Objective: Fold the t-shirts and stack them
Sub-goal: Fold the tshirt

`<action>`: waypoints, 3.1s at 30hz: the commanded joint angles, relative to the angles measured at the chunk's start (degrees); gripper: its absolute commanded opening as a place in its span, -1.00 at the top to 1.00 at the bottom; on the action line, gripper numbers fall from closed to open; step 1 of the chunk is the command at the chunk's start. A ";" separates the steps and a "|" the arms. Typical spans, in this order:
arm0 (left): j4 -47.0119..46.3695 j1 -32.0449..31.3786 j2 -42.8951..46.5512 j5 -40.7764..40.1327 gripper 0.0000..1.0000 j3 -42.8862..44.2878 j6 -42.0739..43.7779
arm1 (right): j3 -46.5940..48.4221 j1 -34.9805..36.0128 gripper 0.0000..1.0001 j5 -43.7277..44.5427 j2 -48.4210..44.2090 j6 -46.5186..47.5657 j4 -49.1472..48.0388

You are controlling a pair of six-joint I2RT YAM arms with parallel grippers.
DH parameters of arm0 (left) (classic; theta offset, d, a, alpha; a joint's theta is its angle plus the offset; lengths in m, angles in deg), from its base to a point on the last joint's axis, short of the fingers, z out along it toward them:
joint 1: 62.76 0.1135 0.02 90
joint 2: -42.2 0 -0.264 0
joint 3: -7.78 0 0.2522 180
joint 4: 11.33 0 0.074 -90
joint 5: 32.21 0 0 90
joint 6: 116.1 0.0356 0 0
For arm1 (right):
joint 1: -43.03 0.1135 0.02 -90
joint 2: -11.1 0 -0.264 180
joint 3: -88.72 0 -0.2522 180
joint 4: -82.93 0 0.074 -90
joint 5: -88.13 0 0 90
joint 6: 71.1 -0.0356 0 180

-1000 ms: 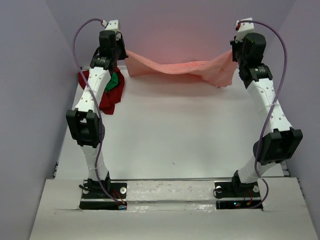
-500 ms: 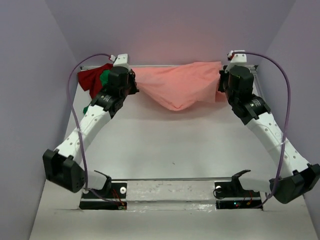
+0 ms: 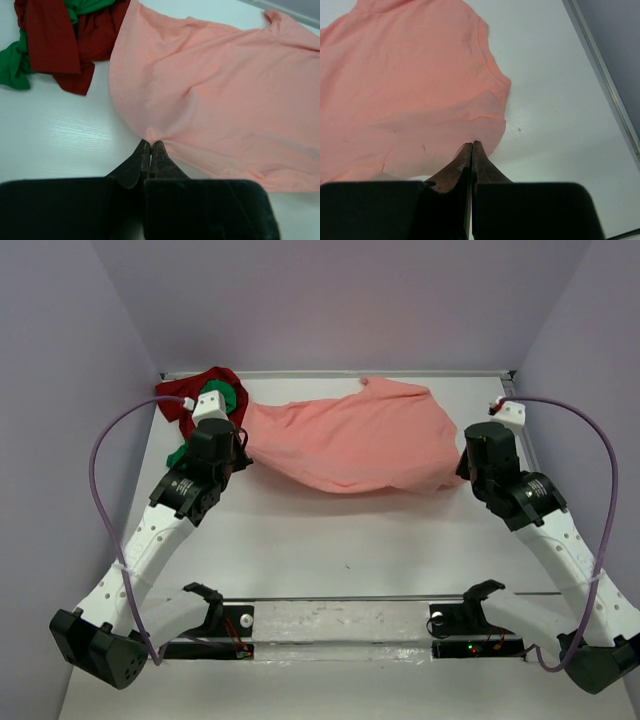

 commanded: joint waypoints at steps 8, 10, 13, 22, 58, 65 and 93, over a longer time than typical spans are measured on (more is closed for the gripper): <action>1.45 -0.51 0.35 -1.60 1.00 -1.31 -2.19 | 2.60 12.24 1.00 17.97 -0.88 -20.08 19.54; 1.98 -0.69 0.25 -1.52 1.00 -1.93 -2.80 | 2.34 14.53 1.00 18.76 -0.53 -25.69 22.79; 2.33 -1.04 0.95 -1.08 1.00 -3.59 -3.85 | 1.11 15.67 1.00 18.42 -0.70 -30.97 26.84; 6.54 -4.11 5.61 1.12 1.00 -12.46 -12.29 | -1.45 15.68 1.00 14.56 -3.43 -35.20 30.72; 20.80 -6.76 2.99 3.49 1.00 -10.89 -26.45 | 1.99 15.68 1.00 16.12 0.79 -46.37 39.77; 18.42 -6.40 -5.27 4.63 1.00 -9.67 -23.81 | 0.67 15.68 1.00 20.43 4.64 -37.67 33.36; 19.12 6.07 -10.11 1.91 1.00 -7.03 -16.08 | 10.15 -4.00 1.00 12.09 22.13 -3.74 10.33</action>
